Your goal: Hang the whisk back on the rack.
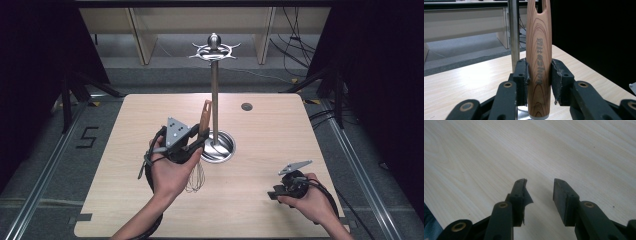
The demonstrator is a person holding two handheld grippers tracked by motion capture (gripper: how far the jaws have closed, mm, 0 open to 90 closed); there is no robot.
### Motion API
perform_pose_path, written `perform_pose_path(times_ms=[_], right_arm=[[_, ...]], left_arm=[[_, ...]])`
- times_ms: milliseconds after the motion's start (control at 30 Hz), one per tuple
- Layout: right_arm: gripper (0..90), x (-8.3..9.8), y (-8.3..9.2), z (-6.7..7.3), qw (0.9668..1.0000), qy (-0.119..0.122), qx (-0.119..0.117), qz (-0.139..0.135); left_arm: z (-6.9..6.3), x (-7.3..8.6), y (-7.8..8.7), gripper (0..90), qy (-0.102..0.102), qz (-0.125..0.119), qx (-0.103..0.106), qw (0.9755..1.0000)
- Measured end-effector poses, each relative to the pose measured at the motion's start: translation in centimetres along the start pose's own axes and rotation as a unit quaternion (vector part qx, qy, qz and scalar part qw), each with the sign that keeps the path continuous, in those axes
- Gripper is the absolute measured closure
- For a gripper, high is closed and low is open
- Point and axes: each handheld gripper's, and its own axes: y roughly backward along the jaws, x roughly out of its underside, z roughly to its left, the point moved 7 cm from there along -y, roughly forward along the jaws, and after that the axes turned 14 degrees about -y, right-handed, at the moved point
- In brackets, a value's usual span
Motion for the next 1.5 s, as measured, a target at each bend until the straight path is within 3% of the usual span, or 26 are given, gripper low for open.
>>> perform_pose_path(times_ms=[100, 133, 167, 833, 867, 967, 1033, 1067, 1500], right_arm=[[63.0, 0.0, 0.0, 0.0, 1.0000, 0.000, -0.001, -0.001], [63.0, 0.1, 0.0, 0.2, 0.9999, -0.011, -0.003, 0.003], [63.0, -0.1, 0.0, 0.0, 1.0000, 0.001, -0.001, -0.004], [62.6, 0.0, -0.1, 0.0, 1.0000, -0.004, -0.002, 0.001], [62.6, -0.1, -0.2, -0.1, 1.0000, 0.007, -0.002, -0.005], [62.6, -0.1, -0.2, -0.1, 1.0000, 0.007, -0.003, -0.005], [62.5, 0.0, -0.1, 0.0, 1.0000, -0.004, -0.003, 0.002], [62.5, -0.1, -0.2, -0.1, 1.0000, 0.008, -0.003, -0.006], [62.4, -0.2, -0.1, -0.2, 0.9999, 0.007, -0.003, -0.010]], left_arm=[[0.0, -0.1, 0.0, 67.4, 0.000, 0.000, -0.002, 1.0000], [0.1, -0.2, 0.0, 67.4, -0.003, 0.001, -0.002, 1.0000], [0.1, -0.3, 0.0, 67.4, -0.003, 0.000, -0.003, 1.0000], [0.6, -1.7, 0.1, 67.4, -0.004, -0.011, -0.013, 0.9999], [0.6, -1.9, 0.1, 67.4, -0.005, -0.012, -0.014, 0.9998], [0.7, -2.0, 0.1, 67.4, -0.004, -0.012, -0.016, 0.9998], [0.7, -2.2, 0.1, 67.4, -0.007, -0.013, -0.017, 0.9997], [0.7, -2.3, 0.0, 67.4, -0.004, -0.015, -0.018, 0.9997], [0.8, -3.4, 0.0, 67.4, -0.005, -0.026, -0.024, 0.9994]])
